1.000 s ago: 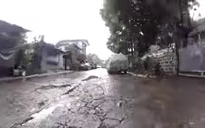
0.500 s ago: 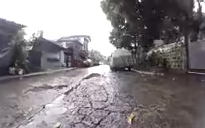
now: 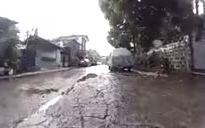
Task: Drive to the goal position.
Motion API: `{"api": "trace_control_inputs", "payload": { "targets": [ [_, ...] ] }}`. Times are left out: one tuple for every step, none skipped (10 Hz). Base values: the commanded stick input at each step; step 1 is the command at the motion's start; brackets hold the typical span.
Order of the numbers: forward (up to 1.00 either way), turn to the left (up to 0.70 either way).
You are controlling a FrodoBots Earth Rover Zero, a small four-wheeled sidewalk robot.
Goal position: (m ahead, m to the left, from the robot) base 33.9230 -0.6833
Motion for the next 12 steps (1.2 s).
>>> {"api": "trace_control_inputs", "payload": {
  "targets": [
    [1.0, 0.0],
    [1.0, 0.0],
    [1.0, 0.0],
    [1.0, 0.0],
    [1.0, 0.0],
    [1.0, 0.0],
    [1.0, 0.0],
    [1.0, 0.0],
    [1.0, -0.02],
    [1.0, -0.16],
    [1.0, -0.27],
    [1.0, -0.04]
  ]
}}
